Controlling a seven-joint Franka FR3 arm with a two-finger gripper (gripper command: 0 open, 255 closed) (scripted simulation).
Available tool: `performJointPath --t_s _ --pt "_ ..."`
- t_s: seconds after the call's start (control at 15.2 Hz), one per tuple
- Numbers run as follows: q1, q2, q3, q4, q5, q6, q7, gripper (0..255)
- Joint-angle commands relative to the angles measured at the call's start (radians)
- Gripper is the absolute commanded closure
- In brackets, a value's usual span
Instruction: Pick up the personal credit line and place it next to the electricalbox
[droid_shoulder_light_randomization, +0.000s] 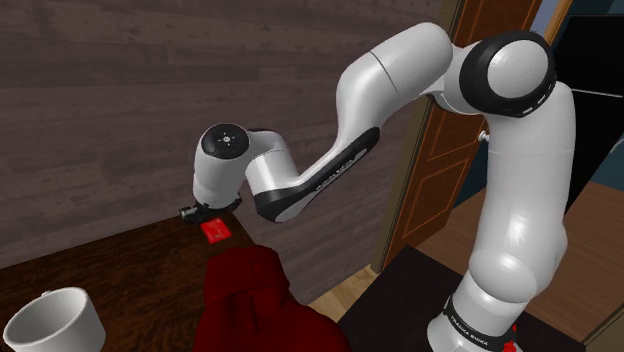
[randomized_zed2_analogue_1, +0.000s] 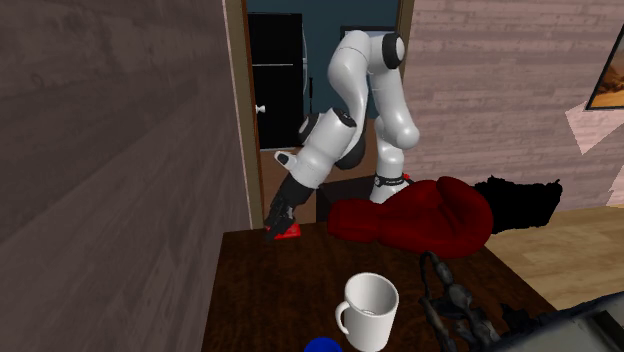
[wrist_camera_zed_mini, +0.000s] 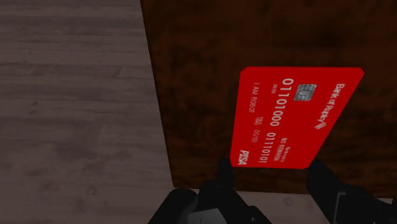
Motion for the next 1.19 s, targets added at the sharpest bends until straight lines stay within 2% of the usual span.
performJointPath --t_s 0.0,1.12 --pt "-0.010 -0.017 0.013 0.005 0.031 -0.008 -0.028 255" --pt "-0.087 -0.156 0.100 0.065 0.281 -0.093 -0.245 255"
